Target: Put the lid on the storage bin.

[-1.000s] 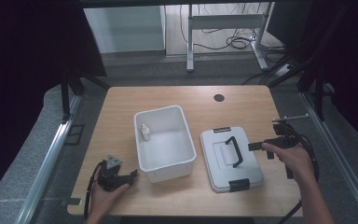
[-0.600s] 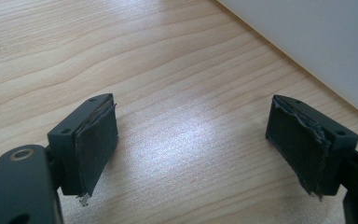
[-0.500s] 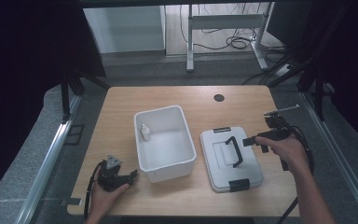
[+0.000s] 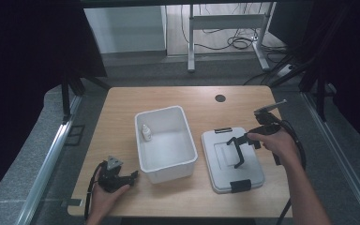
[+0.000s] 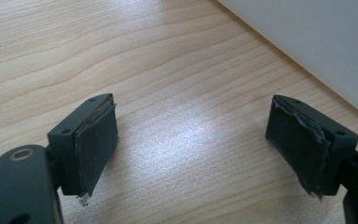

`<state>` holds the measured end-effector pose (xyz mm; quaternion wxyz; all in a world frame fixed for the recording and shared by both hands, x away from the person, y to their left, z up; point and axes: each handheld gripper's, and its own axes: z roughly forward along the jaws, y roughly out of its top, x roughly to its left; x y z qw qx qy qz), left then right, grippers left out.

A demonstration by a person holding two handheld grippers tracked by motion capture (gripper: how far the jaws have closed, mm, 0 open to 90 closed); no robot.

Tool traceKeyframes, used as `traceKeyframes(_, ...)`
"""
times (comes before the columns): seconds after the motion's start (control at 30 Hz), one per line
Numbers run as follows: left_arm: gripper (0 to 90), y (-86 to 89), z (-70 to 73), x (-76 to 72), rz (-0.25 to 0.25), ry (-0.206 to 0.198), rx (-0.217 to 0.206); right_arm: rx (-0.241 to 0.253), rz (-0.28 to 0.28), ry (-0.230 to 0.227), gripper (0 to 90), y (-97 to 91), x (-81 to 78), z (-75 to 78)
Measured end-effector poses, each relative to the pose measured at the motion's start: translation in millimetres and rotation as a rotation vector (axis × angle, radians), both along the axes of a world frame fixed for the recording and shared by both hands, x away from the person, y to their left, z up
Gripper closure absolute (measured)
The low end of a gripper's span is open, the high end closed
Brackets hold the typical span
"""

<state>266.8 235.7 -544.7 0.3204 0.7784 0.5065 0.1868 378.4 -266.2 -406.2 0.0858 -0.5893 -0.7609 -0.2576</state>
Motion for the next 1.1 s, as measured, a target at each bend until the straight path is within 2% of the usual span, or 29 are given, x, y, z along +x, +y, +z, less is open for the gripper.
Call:
traceKeyframes(0.17, 16.6, 0.0, 0.1, -0.1, 0.0, 0.0, 0.001, -0.013, 0.026, 0.036, 45.2, 8.5, 4.8, -4.1)
traceKeyframes(0.37, 16.6, 0.1, 0.1, -0.2, -0.001, 0.0, 0.001, -0.055, 0.062, 0.081, 51.0, 17.5, 12.2, -14.6)
traceKeyframes(0.5, 16.6, 0.1, 0.1, -0.2, 0.0, 0.0, 0.001, -0.087, 0.055, 0.108, 53.6, 19.5, 15.9, -23.1)
traceKeyframes(0.6, 16.6, 0.1, 0.0, -0.2, -0.001, 0.0, 0.001, -0.092, 0.047, 0.114, 55.2, 18.3, 17.2, -29.1)
traceKeyframes(0.8, 16.6, 0.2, 0.0, -0.3, -0.001, 0.0, 0.0, -0.152, 0.033, 0.119, 58.6, 16.3, 19.8, -36.3)
traceKeyframes(1.1, 16.6, 0.1, 0.0, -0.3, -0.001, 0.0, 0.001, -0.15, 0.028, 0.133, 66.3, 19.7, 24.6, -41.2)
